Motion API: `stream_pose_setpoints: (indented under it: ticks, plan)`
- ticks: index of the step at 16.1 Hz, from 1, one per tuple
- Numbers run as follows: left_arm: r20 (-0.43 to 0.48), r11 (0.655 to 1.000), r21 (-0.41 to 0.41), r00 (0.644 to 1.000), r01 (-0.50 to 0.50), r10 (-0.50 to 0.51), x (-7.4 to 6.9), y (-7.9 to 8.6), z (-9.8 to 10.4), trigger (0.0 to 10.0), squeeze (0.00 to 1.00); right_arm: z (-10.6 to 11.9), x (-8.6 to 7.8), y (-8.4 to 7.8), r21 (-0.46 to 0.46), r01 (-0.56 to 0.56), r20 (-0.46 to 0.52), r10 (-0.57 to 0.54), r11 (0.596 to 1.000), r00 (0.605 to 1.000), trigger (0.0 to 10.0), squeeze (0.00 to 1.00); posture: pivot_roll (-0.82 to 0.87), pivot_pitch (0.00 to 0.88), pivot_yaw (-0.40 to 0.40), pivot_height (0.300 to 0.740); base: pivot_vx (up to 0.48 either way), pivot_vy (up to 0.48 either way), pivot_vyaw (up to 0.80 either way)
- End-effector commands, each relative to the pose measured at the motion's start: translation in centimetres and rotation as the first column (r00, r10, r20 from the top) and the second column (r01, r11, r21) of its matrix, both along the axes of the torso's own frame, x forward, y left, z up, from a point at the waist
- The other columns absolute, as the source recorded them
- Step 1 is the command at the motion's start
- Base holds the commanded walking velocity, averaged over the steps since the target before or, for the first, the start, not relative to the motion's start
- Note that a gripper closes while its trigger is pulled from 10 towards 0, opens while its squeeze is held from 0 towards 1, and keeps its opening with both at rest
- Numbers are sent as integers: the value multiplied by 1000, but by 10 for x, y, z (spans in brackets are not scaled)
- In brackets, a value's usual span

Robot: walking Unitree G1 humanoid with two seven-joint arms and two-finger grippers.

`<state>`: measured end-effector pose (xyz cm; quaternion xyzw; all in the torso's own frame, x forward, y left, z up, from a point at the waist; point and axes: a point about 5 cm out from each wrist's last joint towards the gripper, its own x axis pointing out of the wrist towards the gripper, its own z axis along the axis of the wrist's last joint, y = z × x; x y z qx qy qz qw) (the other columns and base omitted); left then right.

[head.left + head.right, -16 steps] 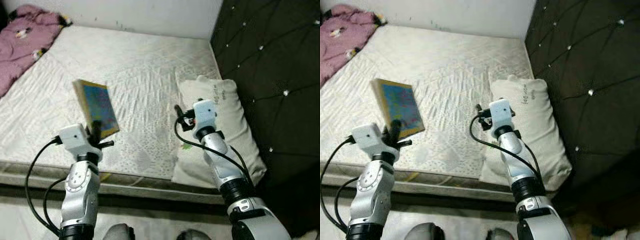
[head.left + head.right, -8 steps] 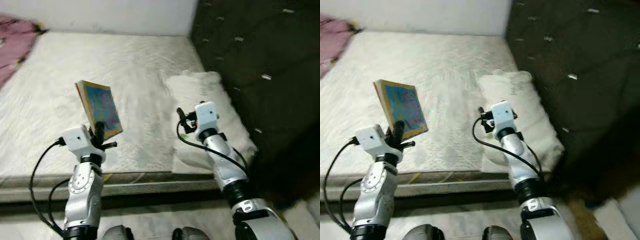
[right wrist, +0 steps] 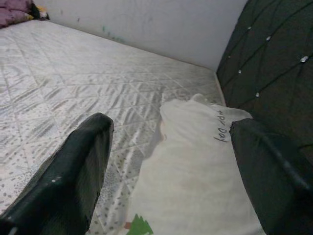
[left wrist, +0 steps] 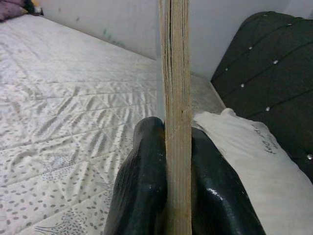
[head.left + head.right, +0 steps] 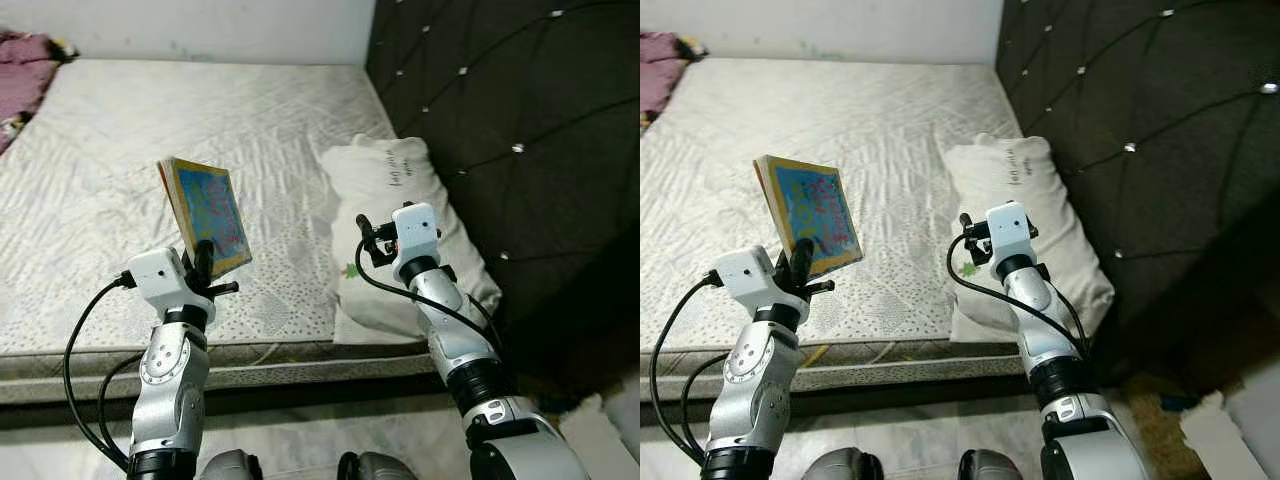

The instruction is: Clean up the room

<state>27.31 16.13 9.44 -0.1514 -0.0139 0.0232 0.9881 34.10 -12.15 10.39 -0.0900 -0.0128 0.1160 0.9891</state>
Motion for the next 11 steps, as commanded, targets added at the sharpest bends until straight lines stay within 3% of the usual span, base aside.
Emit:
stream_pose_setpoints:
  ticks: [1,11]
  plan:
    - [66,1000,2,998,11,-11,2,-2,13,10000,0,2,2,-1,-5,3,9,-3,1000,1000,10000,0,28,59,-39,740,0,0,0]
    - [67,1000,5,998,15,-15,2,-2,13,10000,0,1,1,-2,-8,7,7,-7,1000,1000,10000,0,29,63,-37,740,285,0,0]
